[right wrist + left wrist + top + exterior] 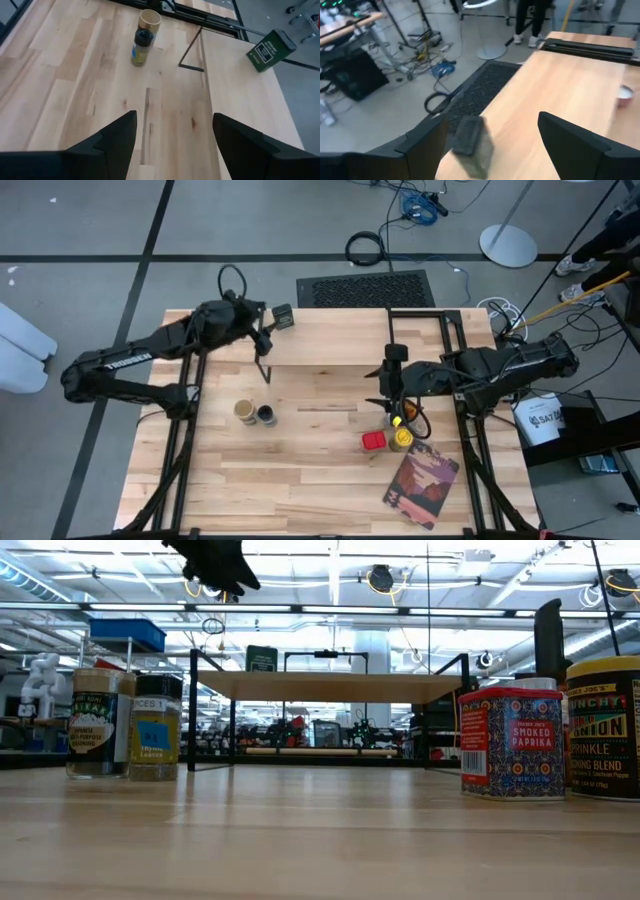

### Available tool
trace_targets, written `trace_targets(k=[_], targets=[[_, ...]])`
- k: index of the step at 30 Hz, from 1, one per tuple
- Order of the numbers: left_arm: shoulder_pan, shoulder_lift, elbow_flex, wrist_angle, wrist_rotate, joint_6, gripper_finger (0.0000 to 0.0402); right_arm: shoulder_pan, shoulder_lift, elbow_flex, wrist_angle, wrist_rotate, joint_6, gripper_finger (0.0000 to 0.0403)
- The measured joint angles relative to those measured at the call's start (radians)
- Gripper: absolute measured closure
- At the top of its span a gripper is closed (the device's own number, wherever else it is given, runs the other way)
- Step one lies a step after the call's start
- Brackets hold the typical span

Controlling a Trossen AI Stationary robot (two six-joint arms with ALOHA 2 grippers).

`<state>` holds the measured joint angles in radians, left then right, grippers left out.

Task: Shelf spices
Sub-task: Put the green spice can on the table

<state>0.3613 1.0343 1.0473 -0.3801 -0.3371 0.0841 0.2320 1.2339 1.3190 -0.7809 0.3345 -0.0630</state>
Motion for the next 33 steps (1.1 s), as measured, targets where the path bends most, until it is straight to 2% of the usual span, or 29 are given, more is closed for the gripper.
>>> trace_targets(k=[6, 10, 19, 30, 33], targets=[[0.092, 0.013, 0.001, -0.023, 0.103, 0.001, 0.0035, -0.053, 0.000, 0.000, 0.006, -0.009, -0.056, 0.0154], [0.125, 0.065, 0.001, -0.030, 0.117, 0.023, 0.0015, -0.097, 0.000, 0.000, 0.020, -0.069, -0.087, 0.0154], [0.136, 0.174, 0.001, -0.015, 0.149, 0.128, 0.0013, -0.141, 0.000, 0.000, 0.038, -0.135, -0.110, 0.0154], [0.155, 0.188, 0.001, -0.018, 0.165, 0.186, 0.0024, -0.141, 0.000, 0.000, 0.038, -0.150, -0.113, 0.0154], [0.196, 0.188, 0.001, -0.017, 0.211, 0.182, 0.0033, -0.141, 0.000, 0.000, 0.038, -0.157, -0.111, 0.0154]])
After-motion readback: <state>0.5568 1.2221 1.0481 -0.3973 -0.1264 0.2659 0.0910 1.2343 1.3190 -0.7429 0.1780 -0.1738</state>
